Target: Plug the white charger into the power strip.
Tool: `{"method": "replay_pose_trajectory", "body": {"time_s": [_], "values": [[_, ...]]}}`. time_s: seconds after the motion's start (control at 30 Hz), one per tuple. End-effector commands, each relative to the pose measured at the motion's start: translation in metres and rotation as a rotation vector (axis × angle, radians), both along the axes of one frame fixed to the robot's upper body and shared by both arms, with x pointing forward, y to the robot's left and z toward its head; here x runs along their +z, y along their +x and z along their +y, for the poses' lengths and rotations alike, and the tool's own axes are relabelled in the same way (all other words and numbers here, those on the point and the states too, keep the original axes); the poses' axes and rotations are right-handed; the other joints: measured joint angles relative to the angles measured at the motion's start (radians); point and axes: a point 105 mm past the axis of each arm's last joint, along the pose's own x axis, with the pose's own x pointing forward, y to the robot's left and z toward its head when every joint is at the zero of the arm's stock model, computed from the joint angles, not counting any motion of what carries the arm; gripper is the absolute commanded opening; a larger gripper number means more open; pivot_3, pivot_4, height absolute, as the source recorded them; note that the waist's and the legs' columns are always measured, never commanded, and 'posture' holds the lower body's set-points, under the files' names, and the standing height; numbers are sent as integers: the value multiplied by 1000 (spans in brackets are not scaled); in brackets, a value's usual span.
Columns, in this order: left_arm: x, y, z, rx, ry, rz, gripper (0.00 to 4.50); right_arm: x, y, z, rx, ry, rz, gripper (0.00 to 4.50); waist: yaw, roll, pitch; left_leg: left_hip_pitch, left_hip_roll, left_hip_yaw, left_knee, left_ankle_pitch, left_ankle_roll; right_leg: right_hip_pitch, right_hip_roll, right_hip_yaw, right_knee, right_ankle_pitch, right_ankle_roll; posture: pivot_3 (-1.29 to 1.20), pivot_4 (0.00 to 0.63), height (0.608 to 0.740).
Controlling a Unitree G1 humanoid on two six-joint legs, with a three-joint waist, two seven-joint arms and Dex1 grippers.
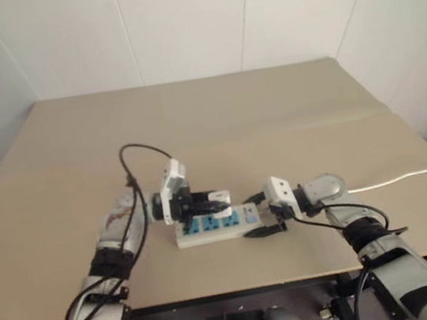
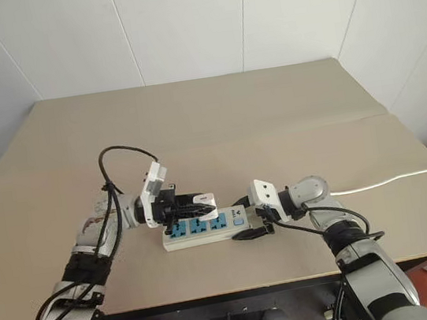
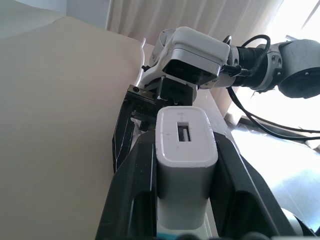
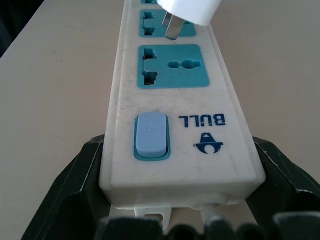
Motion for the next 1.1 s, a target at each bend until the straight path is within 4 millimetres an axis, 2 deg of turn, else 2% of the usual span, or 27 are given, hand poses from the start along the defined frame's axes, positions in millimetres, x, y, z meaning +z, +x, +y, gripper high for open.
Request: {"method": "replay_pose_trajectory", "body": {"time_s": [0.03, 0.77, 0.9, 1.1], "values": [[10, -1, -4, -45, -16, -41, 1014, -28, -10, -13, -13, -119, 82, 3417, 0, 0, 0, 0, 0, 0, 0, 0, 0, 0, 0, 0, -1, 0, 0, 0, 150, 740], [-12, -3, -14, -86, 31, -11, 1014, -29, -12, -13, -23, -122, 68, 3417, 1, 0, 0, -1, 0, 0, -1, -1, 1, 0, 0, 0, -5, 0, 0, 0, 150, 740], [-9, 1, -14, -69, 3, -3, 1014, -28, -13, -12, -23, -117, 69, 3417, 1, 0, 0, -1, 0, 0, -1, -1, 1, 0, 0, 0, -5, 0, 0, 0, 150, 740], [-6, -3, -16, -116, -39, 3, 1014, -26, -12, -12, -21, -117, 68, 3417, 1, 0, 0, -2, 0, 0, -1, -1, 2, 0, 0, 0, -5, 0, 1, 0, 150, 740]]}}
